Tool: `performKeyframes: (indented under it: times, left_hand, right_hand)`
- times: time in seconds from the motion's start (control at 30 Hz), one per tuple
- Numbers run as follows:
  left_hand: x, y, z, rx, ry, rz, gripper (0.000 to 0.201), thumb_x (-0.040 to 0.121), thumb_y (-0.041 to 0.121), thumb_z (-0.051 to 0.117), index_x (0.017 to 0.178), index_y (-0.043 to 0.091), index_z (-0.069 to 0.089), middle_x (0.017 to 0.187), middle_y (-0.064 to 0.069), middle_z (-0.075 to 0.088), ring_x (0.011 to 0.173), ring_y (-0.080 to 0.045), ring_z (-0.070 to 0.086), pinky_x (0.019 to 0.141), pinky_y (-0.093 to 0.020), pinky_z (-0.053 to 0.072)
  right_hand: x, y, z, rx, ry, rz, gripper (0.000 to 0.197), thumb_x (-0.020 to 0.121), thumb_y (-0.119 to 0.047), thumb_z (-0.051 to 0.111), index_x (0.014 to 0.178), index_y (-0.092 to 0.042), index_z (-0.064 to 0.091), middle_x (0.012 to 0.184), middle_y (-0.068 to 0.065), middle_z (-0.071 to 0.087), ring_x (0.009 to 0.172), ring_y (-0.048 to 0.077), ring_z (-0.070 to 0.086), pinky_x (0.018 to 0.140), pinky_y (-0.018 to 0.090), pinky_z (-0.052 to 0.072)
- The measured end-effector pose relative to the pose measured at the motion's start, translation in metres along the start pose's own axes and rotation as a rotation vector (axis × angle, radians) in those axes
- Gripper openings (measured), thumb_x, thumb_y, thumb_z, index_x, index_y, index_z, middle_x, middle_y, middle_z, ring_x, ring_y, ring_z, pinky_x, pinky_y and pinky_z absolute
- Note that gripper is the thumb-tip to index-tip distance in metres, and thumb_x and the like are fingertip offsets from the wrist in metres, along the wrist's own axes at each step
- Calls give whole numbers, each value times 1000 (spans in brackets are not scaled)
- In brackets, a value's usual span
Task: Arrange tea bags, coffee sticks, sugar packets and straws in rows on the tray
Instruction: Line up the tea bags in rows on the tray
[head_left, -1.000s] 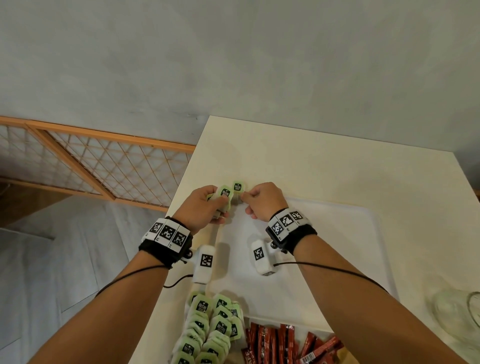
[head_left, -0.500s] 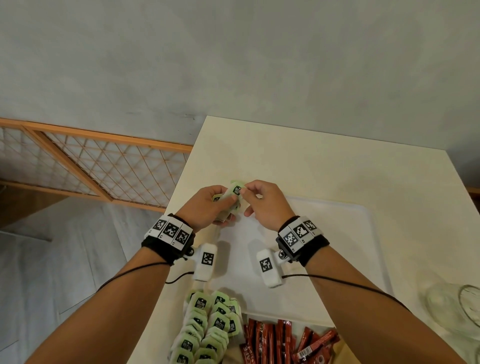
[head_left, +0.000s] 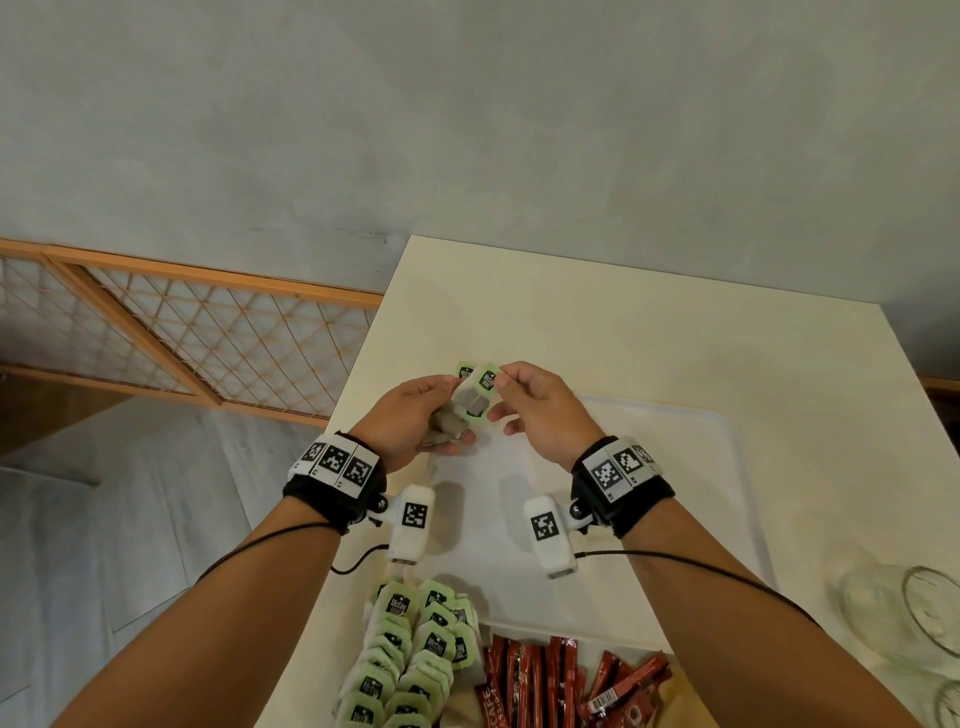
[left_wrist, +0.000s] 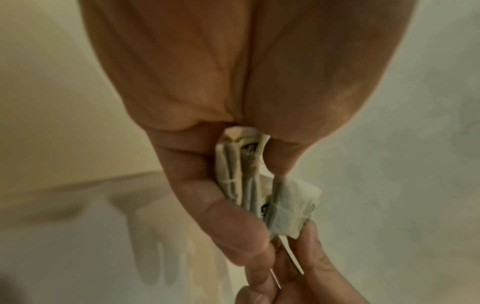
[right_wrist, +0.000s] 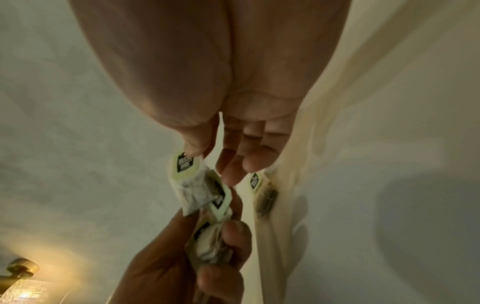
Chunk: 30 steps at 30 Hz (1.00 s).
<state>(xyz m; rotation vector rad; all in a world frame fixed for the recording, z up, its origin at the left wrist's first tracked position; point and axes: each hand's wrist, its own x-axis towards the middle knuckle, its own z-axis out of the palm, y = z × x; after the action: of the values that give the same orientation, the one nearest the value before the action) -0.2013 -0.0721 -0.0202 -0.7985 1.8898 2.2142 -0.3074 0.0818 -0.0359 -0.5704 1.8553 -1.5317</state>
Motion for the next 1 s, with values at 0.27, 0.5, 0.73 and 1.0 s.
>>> performKeyframes:
  times: [0.27, 0.5, 0.73, 1.0]
  left_hand:
    - [6, -1, -3, 18, 67, 60, 14, 102, 16, 55, 104, 10, 68, 89, -24, 60, 70, -17, 72, 56, -24, 55]
    - [6, 2, 0, -80, 138, 64, 11, 102, 18, 54, 96, 12, 62, 87, -12, 74, 73, -27, 74, 53, -26, 55]
    - [0, 5, 7, -70, 79, 63, 14, 97, 25, 63, 105, 13, 63, 89, -10, 73, 81, -28, 74, 59, -29, 56]
    - [3, -4, 4, 21, 72, 142, 28, 90, 10, 72, 114, -2, 65, 97, -20, 73, 79, -23, 74, 62, -28, 59]
  right_hand:
    - [-10, -1, -11, 54, -94, -21, 20, 109, -19, 44, 100, -14, 60, 99, 2, 69, 76, 9, 65, 67, 23, 51]
    - [-12, 4, -16, -20, -88, -12, 19, 108, -19, 46, 98, -17, 61, 100, 3, 70, 82, 11, 68, 70, 25, 52]
    - [-7, 3, -10, -74, -48, 33, 18, 107, -19, 48, 96, -15, 61, 86, 7, 70, 62, 10, 67, 63, 25, 49]
    - [-9, 2, -8, -99, 19, 23, 16, 102, -28, 60, 101, -14, 68, 78, -1, 70, 62, 12, 62, 59, 24, 51]
